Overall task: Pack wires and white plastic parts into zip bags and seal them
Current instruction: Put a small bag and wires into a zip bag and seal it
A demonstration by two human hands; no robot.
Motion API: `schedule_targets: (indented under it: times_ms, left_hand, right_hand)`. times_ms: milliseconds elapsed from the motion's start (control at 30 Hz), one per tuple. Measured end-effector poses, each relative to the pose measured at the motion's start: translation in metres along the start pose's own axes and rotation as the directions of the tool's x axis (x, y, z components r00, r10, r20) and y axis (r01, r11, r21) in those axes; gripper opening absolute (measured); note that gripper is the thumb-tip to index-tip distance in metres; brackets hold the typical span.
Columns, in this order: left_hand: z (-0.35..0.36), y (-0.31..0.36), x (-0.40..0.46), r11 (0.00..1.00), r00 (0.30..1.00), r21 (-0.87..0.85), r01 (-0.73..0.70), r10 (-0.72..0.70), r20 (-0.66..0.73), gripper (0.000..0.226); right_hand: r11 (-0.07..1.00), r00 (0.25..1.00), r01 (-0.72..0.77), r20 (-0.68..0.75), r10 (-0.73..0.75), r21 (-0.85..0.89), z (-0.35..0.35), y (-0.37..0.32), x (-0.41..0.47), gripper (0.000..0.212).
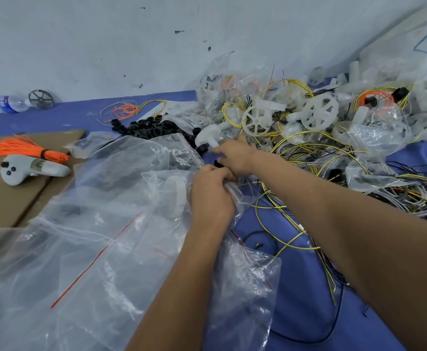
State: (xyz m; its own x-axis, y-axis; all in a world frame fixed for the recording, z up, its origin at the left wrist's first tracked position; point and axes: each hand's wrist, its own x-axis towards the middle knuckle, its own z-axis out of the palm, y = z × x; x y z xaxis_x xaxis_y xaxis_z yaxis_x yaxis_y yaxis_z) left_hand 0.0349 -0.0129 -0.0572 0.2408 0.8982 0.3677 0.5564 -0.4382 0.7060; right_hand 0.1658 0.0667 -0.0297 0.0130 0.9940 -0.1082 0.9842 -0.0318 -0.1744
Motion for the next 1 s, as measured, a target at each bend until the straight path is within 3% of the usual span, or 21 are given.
schedule_targets:
  times_ms: [67,200,300,367,400,500,533,667,767,1000]
  left_hand:
    - [0.000,-0.003,0.001,1.000,1.000,0.002,-0.011,0.011,0.010,0.037]
    - [0.002,-0.003,0.001,0.999,0.999,-0.009,-0.035,0.035,0.004,0.037]
    - [0.004,-0.004,0.000,0.999,0.999,0.004,-0.044,0.044,0.013,0.040]
    - [0.005,-0.005,0.000,1.000,0.999,0.003,-0.031,0.031,0.015,0.044]
    - [0.005,-0.005,0.000,1.000,1.000,-0.005,-0.022,0.022,0.006,0.044]
    - [0.005,-0.003,0.000,0.999,0.998,-0.027,-0.023,0.021,-0.057,0.039]
    - [0.004,-0.001,-0.001,0.999,0.996,-0.027,-0.037,0.035,-0.084,0.037]
    - [0.001,0.008,-0.004,0.988,0.966,-0.045,-0.150,0.137,-0.218,0.035]
    - [-0.003,0.010,-0.004,0.975,0.928,-0.073,-0.212,0.177,-0.328,0.032]
    - [0.000,0.015,-0.005,0.909,0.842,-0.048,-0.415,0.364,-0.398,0.024]
  right_hand:
    - [0.997,0.977,-0.013,-0.211,0.030,0.080,0.000,0.002,-0.006,0.034]
    - [0.891,0.797,0.174,-0.592,0.123,0.419,-0.003,0.011,-0.036,0.015]
    - [0.804,0.607,0.246,-0.732,0.308,0.542,-0.009,0.014,-0.068,0.019]
    - [0.729,0.500,0.257,-0.733,0.461,0.634,-0.011,0.019,-0.089,0.026]
    - [0.647,0.504,0.291,-0.688,0.522,0.705,-0.010,0.022,-0.100,0.029]
    - [0.219,0.720,0.363,-0.422,0.551,0.906,0.004,0.023,-0.127,0.024]
    - [0.129,0.775,0.348,-0.363,0.518,0.928,0.010,0.022,-0.133,0.018]
    - [0.002,0.846,0.302,-0.269,0.460,0.953,0.021,0.016,-0.142,0.003]
    - [0.064,0.841,0.274,-0.271,0.469,0.960,0.021,0.017,-0.144,0.005]
    - [0.470,0.803,0.223,-0.434,0.409,0.854,0.025,0.013,-0.143,0.014]
